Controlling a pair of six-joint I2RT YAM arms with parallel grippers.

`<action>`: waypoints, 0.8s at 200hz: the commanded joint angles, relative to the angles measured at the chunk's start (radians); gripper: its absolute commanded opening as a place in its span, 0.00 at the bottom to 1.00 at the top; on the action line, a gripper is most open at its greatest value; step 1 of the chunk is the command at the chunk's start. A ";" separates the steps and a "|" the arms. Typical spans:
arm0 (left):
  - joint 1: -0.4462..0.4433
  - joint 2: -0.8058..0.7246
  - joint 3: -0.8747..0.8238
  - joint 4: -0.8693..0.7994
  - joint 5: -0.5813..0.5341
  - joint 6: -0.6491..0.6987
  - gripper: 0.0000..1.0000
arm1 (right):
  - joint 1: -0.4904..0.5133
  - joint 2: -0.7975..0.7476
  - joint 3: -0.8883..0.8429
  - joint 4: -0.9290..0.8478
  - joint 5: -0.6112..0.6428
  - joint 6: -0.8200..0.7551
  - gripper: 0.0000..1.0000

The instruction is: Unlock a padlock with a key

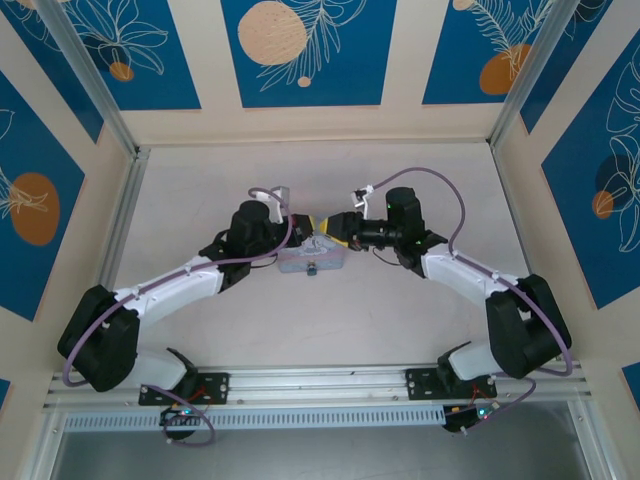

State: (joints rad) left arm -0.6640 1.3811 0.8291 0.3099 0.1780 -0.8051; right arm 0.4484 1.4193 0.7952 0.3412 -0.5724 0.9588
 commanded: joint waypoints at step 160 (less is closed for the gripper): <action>0.001 0.014 -0.025 0.199 0.017 -0.186 0.00 | 0.038 0.103 -0.034 0.290 -0.096 0.083 0.38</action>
State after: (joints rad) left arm -0.6575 1.3937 0.8055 0.4229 0.1795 -0.9649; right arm 0.4534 1.4967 0.7742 0.6113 -0.6289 1.0370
